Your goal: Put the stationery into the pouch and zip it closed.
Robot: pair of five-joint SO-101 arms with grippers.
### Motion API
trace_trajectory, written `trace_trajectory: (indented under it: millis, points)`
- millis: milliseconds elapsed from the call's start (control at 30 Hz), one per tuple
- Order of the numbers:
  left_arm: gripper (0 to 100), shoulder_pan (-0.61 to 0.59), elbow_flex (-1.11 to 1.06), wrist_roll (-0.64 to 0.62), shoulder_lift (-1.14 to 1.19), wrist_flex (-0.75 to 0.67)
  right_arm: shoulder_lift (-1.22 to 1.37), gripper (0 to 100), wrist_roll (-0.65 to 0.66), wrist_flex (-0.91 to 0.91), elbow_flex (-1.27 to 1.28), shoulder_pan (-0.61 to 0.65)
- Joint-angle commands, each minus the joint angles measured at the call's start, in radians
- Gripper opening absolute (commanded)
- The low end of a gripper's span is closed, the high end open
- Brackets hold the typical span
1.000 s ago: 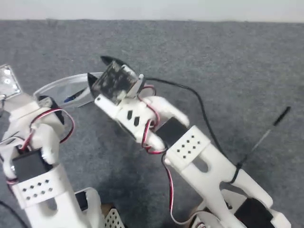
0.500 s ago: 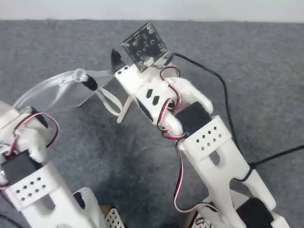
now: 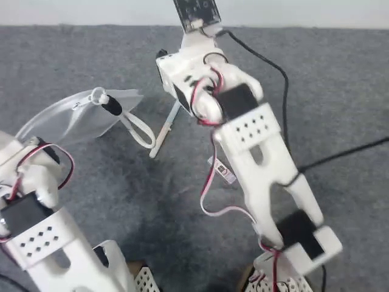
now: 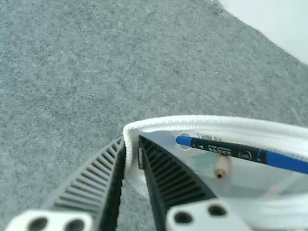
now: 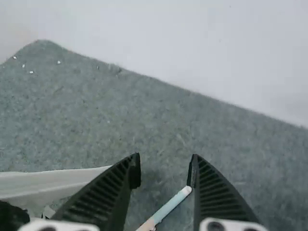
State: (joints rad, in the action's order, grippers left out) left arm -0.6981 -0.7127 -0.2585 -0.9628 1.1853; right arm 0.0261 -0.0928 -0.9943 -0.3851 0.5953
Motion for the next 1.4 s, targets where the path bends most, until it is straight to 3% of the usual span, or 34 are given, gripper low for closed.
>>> trace_trajectory:
  millis: [0,367,600,1367]
  points:
    - [1,-0.009,0.022,-0.008,0.0,-0.029,0.099,15.5,-0.052,-0.079,-0.193,-0.028]
    - [1,-0.008,0.019,-0.008,0.0,-0.029,0.406,15.6,-0.063,-0.117,-0.245,0.021]
    - [1,-0.006,0.007,-0.008,0.002,-0.048,0.555,15.8,-0.187,-0.127,-0.245,0.01]
    - [1,0.031,-0.008,-0.003,0.002,-0.049,0.852,15.5,-0.186,0.119,-0.245,0.018]
